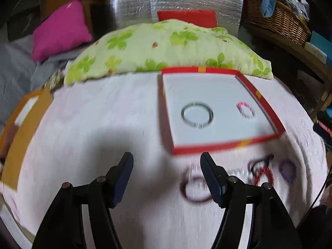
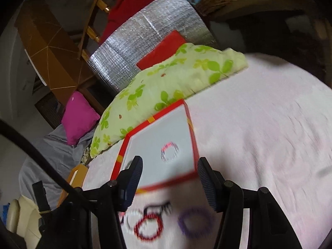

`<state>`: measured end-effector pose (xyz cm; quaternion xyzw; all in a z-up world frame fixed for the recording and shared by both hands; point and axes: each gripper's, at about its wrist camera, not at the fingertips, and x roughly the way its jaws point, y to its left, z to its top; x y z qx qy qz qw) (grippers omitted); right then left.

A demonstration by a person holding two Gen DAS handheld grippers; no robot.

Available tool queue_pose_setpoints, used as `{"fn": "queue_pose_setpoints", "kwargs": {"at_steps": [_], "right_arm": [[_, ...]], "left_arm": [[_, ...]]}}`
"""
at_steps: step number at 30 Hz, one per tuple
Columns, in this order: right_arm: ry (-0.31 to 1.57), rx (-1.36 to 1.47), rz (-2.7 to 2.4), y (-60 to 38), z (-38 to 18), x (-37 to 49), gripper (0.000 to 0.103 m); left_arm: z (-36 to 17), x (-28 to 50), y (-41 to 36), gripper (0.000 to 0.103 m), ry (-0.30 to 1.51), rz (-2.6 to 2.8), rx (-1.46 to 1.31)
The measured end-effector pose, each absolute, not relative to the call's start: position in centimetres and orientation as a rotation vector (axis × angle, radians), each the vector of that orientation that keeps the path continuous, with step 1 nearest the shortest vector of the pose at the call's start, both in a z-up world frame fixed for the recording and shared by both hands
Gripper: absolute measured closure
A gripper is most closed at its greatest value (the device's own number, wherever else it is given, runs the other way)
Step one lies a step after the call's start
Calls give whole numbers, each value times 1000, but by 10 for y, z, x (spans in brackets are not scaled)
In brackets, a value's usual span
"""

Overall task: Organize jewelry
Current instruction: 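Lift both tools out of the tray back toward the remaining bracelets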

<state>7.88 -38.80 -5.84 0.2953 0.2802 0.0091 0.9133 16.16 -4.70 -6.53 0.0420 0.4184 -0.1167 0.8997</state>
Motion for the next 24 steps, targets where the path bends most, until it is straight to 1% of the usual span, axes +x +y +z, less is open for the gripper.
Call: {"fn": "queue_pose_setpoints", "kwargs": {"at_steps": [7, 11, 15, 24], "right_arm": [[685, 618, 47, -378, -82, 34, 44], [682, 625, 82, -373, -85, 26, 44], [704, 629, 69, -372, -91, 32, 44], [783, 693, 45, -380, -113, 46, 44]], "left_arm": [[-76, 107, -44, 35, 879, -282, 105], [-78, 89, -60, 35, 855, -362, 155], [-80, 88, -71, 35, 843, -404, 189], [-106, 103, -64, 35, 937, -367, 151]]}}
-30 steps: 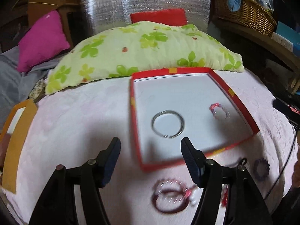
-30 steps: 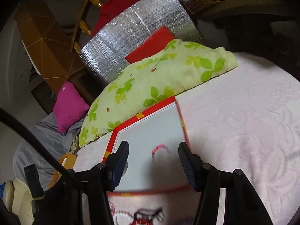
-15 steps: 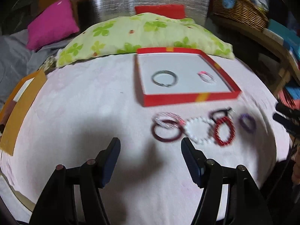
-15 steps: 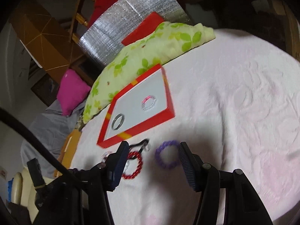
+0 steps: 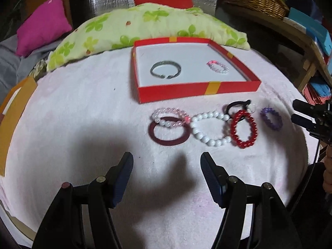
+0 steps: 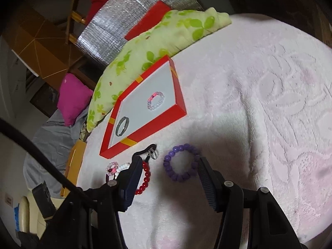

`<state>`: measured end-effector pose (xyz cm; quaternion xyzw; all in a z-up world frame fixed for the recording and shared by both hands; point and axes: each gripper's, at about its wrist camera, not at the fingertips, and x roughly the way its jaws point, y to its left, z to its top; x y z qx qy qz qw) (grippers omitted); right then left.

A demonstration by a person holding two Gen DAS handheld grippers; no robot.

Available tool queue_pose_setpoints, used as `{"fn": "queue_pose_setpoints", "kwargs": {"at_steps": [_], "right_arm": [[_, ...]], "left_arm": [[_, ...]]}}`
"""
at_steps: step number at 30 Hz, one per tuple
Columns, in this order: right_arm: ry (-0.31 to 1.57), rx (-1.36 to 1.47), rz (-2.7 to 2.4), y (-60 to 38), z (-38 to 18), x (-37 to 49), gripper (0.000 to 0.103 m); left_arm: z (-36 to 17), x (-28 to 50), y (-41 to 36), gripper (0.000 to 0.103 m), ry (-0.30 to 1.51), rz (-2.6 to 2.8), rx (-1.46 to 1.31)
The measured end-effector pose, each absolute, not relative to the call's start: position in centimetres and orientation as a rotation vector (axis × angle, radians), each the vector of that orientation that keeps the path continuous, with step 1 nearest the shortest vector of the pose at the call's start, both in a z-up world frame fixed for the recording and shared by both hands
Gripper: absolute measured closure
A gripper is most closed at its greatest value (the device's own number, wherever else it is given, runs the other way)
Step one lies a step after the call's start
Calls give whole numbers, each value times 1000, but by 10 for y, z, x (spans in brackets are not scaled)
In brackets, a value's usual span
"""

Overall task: Organize jewelry
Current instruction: 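Lift both tools out of the tray back toward the remaining bracelets, then grasp the red bead bracelet with the left tool while the right tool grasps the purple bead bracelet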

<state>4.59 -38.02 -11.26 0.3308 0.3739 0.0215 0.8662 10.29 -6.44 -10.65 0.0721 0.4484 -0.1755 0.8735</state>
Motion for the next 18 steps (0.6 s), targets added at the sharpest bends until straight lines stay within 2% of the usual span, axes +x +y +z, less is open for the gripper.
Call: {"fn": "queue_pose_setpoints", "kwargs": {"at_steps": [4, 6, 7, 8, 10, 14, 18], "right_arm": [[815, 701, 20, -383, -120, 50, 44], [822, 682, -4, -382, -121, 52, 53], [833, 666, -13, -380, -122, 54, 64], [846, 653, -24, -379, -124, 57, 69], [875, 628, -49, -376, -128, 61, 70], [910, 561, -58, -366, -132, 70, 80], [920, 468, -73, -353, -132, 76, 83]], "left_arm": [[-108, 100, -66, 35, 932, -397, 140], [-104, 96, -68, 35, 909, -440, 134], [-100, 92, -70, 35, 887, -475, 127], [-97, 89, -72, 35, 868, -501, 124], [-92, 83, -77, 35, 843, -544, 123], [-89, 85, -94, 35, 847, -596, 126], [-87, 95, -111, 35, 853, -606, 133]]}}
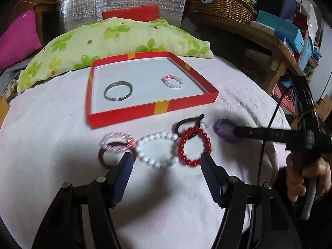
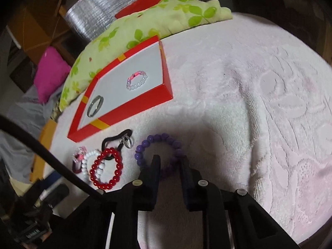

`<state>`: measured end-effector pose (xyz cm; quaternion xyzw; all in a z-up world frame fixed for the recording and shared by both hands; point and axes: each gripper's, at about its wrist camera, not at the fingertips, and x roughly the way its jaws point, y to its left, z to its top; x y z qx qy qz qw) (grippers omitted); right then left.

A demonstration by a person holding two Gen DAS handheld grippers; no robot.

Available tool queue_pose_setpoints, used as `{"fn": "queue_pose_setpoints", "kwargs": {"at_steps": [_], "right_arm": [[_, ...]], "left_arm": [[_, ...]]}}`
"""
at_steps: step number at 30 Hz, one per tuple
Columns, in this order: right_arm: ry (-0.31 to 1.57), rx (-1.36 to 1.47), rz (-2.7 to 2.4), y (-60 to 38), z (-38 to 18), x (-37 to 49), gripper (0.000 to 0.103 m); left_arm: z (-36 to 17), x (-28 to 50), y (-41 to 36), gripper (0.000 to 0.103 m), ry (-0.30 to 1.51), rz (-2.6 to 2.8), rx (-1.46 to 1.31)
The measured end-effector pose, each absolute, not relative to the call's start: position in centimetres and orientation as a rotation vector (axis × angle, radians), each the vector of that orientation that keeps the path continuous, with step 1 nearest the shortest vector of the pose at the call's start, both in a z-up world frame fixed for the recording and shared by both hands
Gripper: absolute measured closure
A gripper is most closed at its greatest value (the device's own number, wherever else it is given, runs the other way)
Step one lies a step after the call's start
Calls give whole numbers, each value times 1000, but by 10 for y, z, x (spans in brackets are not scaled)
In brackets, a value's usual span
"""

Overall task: Organize jewelry
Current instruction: 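Grasp the red bead bracelet with the left tool while the right tool grasps the purple bead bracelet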

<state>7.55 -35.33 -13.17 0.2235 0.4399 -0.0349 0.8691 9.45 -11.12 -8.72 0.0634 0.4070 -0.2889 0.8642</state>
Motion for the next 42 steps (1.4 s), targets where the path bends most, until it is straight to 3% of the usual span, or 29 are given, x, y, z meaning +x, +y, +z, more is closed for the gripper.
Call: {"fn": "queue_pose_setpoints", "kwargs": {"at_steps": [5, 9, 13, 18, 24, 25, 42], "right_arm": [[918, 469, -85, -355, -133, 76, 84], [920, 506, -89, -361, -135, 77, 84], [918, 504, -89, -361, -136, 77, 84], [919, 501, -91, -360, -137, 80, 84], [902, 424, -84, -350, -134, 83, 86], [895, 418, -81, -350, -133, 83, 92], [871, 399, -86, -352, -133, 74, 92]], "left_arm": [[-100, 110, -134, 40, 906, -626, 164], [-113, 117, -149, 68, 970, -667, 195], [-117, 116, -156, 71, 977, -710, 202], [-120, 114, -160, 90, 970, -758, 200], [-119, 113, -148, 94, 956, -752, 158], [-118, 113, -145, 94, 950, -750, 151], [-108, 105, -139, 94, 891, -755, 162]]}}
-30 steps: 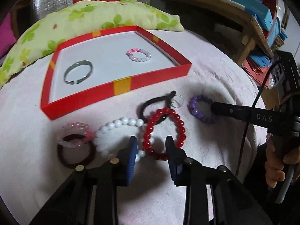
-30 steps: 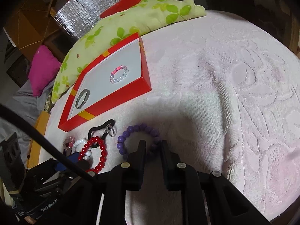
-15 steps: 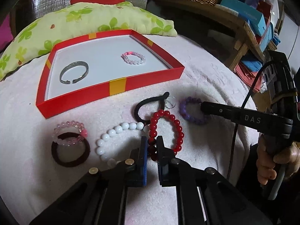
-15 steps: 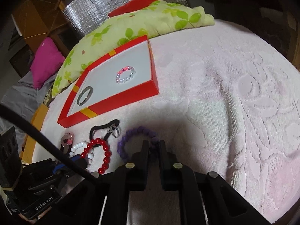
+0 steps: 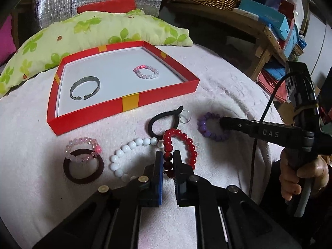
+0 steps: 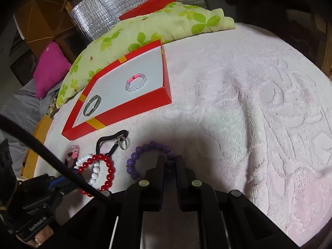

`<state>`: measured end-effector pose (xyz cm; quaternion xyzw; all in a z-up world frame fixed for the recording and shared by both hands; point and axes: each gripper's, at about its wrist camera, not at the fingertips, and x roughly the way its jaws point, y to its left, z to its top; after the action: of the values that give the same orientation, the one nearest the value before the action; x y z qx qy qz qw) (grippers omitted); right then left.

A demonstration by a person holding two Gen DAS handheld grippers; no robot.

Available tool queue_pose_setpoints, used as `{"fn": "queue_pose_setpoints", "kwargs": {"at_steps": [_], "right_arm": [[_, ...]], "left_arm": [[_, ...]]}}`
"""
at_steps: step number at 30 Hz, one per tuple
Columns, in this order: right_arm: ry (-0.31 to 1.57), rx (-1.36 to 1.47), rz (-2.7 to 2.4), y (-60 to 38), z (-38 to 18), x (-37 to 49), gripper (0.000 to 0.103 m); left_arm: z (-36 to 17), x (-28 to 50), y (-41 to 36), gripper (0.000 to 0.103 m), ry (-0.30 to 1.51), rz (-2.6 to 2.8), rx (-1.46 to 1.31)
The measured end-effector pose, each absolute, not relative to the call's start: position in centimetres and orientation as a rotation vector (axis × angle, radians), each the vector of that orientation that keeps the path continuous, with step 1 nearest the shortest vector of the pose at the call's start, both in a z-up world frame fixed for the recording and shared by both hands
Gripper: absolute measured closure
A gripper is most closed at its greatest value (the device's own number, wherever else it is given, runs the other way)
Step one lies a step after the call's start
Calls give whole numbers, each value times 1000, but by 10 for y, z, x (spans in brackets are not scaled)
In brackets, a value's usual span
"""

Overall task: Organize jewelry
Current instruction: 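Grasp the red bead bracelet with the left tool while the right tool grasps the purple bead bracelet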

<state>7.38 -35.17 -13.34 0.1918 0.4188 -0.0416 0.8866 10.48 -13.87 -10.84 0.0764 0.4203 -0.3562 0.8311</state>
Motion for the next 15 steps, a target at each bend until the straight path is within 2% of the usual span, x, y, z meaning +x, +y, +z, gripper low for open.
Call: {"fn": "queue_pose_setpoints", "kwargs": {"at_steps": [5, 8, 15], "right_arm": [[854, 425, -75, -359, -138, 71, 92], [855, 438, -68, -360, -138, 71, 92], [843, 486, -68, -364, -140, 70, 90]], "left_arm": [[-113, 105, -140, 93, 903, -728, 192], [-115, 105, -143, 88, 913, -737, 194], [-119, 99, -149, 88, 888, -752, 248]]}}
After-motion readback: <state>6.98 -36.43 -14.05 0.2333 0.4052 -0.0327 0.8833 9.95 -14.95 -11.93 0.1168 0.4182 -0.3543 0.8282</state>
